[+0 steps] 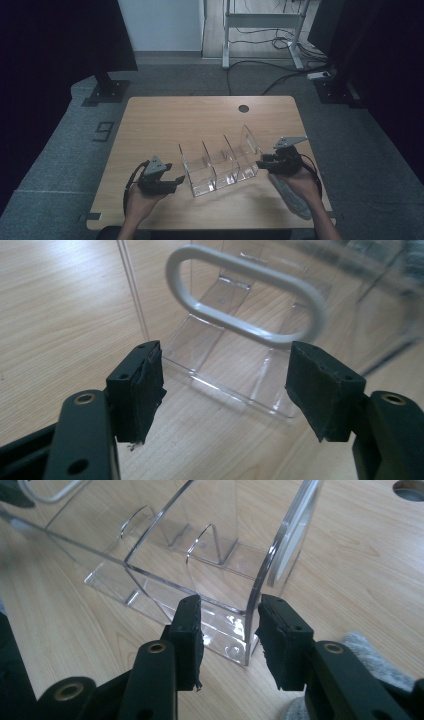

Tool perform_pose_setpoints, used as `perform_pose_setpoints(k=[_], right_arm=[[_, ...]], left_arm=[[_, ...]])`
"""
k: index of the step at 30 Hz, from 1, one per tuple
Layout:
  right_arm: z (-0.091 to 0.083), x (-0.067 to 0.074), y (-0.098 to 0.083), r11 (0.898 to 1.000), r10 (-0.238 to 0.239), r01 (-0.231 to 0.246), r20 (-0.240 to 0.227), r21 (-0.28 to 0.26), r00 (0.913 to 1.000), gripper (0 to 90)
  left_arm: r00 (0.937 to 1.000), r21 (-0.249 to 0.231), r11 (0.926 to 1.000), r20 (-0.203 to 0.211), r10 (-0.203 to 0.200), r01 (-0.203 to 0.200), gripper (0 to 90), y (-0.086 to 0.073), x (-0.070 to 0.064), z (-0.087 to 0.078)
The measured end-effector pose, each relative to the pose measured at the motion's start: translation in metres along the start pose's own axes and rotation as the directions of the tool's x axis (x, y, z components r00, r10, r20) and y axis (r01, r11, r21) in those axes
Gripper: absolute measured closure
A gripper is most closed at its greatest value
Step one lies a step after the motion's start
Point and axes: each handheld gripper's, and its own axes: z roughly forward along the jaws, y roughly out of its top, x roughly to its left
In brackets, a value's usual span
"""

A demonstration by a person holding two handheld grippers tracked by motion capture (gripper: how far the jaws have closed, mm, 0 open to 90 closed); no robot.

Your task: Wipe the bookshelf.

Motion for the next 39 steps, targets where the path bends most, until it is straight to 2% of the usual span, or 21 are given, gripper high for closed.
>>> perform_pose_setpoints(k=[6,13,20,26,34,39], right_arm=[[0.004,0.009,-0.003,1.000,-0.024,0.024,-0.017,-0.006,0.9995,66.1],[0.016,0.024,-0.004,0.996,-0.082,0.083,-0.012,0.031,0.9965,66.4],[0.027,0.029,-0.006,0.996,-0.083,0.084,-0.028,0.035,0.9961,65.4],[0.033,0.032,-0.008,0.995,-0.086,0.088,-0.038,0.039,0.9956,64.1],[0.035,0.036,-0.010,0.996,-0.085,0.086,-0.049,0.033,0.9952,63.9],[0.038,0.042,-0.009,0.995,-0.092,0.094,-0.070,0.037,0.9933,63.1]], left_arm=[[1.0000,-0.013,0.9999,-0.006,0.000,0.000,30.3,0.003,0.003,-0.015],[0.9997,-0.031,0.9995,-0.021,-0.009,0.008,30.3,0.006,0.009,-0.030],[0.9996,-0.066,0.9974,-0.003,-0.028,0.027,29.7,0.011,0.013,-0.046],[0.9997,-0.055,0.9982,0.000,-0.023,0.023,29.8,0.016,0.007,-0.041],[0.9973,-0.008,0.9991,-0.060,-0.042,0.042,32.6,0.018,0.006,-0.024],[0.9955,-0.005,0.9978,-0.068,-0.066,0.066,37.5,0.019,0.009,-0.021]])
